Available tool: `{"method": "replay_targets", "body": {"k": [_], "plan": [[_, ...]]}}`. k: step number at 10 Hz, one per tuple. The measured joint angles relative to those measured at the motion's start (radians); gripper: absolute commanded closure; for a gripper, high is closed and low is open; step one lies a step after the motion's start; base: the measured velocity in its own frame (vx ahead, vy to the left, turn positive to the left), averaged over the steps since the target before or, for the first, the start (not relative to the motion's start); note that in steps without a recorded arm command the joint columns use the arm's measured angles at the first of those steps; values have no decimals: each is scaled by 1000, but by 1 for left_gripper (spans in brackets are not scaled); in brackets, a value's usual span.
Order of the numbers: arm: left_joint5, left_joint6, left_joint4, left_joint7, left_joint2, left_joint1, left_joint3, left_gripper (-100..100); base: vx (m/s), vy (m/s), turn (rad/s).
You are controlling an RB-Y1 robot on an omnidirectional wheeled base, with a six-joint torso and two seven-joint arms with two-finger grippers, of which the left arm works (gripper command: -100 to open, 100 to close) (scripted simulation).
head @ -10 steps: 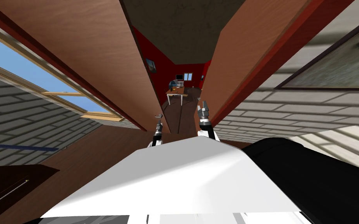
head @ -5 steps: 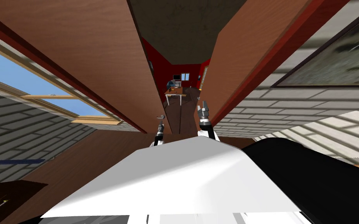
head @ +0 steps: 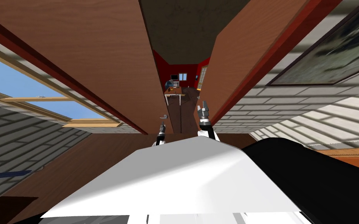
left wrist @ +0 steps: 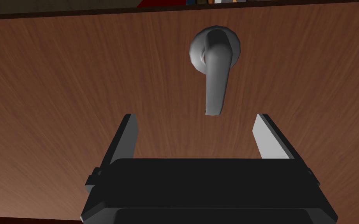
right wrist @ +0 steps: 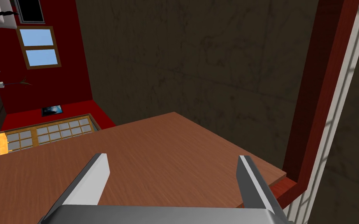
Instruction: Push the door open
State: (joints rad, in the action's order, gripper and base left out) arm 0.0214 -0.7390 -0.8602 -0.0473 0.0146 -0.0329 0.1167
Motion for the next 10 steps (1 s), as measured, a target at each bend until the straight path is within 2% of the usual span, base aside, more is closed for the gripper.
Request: {"method": "replay_targets", "body": {"k": [2, 5, 7, 8, 10], "plan": [[1, 2, 19, -3, -14, -1, 5, -100, 6, 143, -48], [4, -11, 68, -6, -32, -19, 6, -100, 2, 117, -76], [9, -34, 138, -10, -54, -51, 3, -100, -15, 102, -64], [9, -35, 141, -10, -55, -52, 3, -100, 71, -2, -18], [10, -34, 143, -11, -21, -54, 0, -100, 161, -23, -22]]}}
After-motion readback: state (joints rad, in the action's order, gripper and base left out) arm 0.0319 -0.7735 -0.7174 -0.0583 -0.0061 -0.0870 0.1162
